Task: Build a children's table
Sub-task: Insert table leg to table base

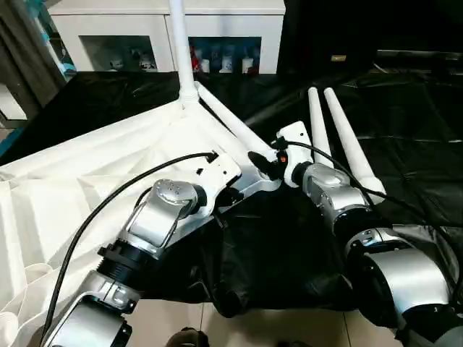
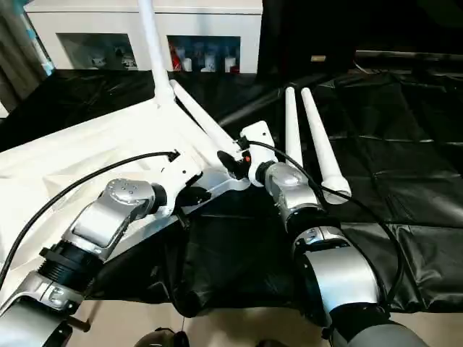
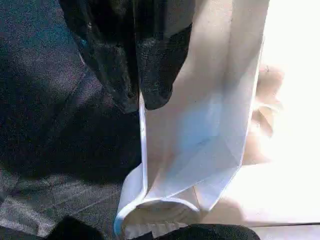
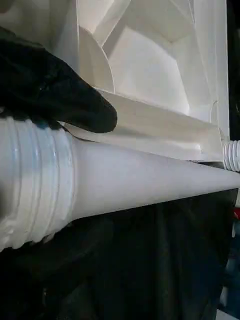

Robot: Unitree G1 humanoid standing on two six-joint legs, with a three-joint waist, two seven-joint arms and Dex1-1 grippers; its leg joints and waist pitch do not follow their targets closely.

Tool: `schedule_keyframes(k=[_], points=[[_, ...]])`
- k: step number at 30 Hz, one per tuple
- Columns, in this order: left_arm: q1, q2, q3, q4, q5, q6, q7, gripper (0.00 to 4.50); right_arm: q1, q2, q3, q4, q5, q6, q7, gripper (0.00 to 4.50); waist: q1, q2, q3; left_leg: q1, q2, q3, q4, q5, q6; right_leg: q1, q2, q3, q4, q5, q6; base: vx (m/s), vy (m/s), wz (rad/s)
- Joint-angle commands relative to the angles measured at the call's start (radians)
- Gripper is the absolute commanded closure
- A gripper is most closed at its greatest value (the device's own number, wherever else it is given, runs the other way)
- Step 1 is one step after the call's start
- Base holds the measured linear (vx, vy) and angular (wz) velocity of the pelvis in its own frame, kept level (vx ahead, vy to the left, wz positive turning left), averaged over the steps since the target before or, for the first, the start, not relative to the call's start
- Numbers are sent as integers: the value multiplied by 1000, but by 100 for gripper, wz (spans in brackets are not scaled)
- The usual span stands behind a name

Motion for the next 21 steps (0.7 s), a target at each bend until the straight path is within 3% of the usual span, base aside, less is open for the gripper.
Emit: schedule_keyframes(k=[1,7,10,14,15,18,19,21], points=[[12,13,-13,-7,7,-16,0,450,10,1,-10,1,4,-9,-3,176,1,-11,-105,32,49,-25,-56,-108,99,67,-60,36,-49,-89,-248,0,0,0],[20,23,15,0,10,-114,28,450,19,-6,-49,-38,47,-16,-4,176,3,-10,-106,32,50,-25,-55,-107,104,67,-60,35,-49,-86,-244,0,0,0],[47,25,52,-46,-41,-156,-7,394,46,-12,-88,-88,94,-22,6,176,3,-6,-108,31,50,-26,-54,-109,100,67,-60,35,-46,-73,-241,0,0,0],[76,24,82,-95,-81,-180,-28,373,76,-15,-113,-141,124,-35,10,176,4,-3,-107,32,51,-26,-55,-120,97,66,-58,33,-45,-71,-252,0,0,0],[99,32,109,-123,-99,-215,-26,364,112,-15,-142,-207,159,-49,11,176,4,2,-102,31,53,-27,-58,-150,92,65,-59,34,-52,-96,-241,0,0,0],[115,33,147,-139,-134,-239,-28,339,149,-11,-167,-281,191,-63,13,176,0,2,-102,33,51,-26,-60,-176,78,64,-55,35,-53,-121,-231,0,0,0],[120,30,177,-147,-169,-235,-36,339,178,-5,-180,-342,216,-67,24,176,2,9,-102,35,51,-29,-61,-196,67,62,-55,34,-53,-147,-224,0,0,0],[119,10,245,-156,-247,-207,-40,324,241,16,-202,-480,279,-69,48,176,4,6,-101,36,51,-27,-64,-223,55,61,-54,37,-55,-157,-204,0,0,0]])
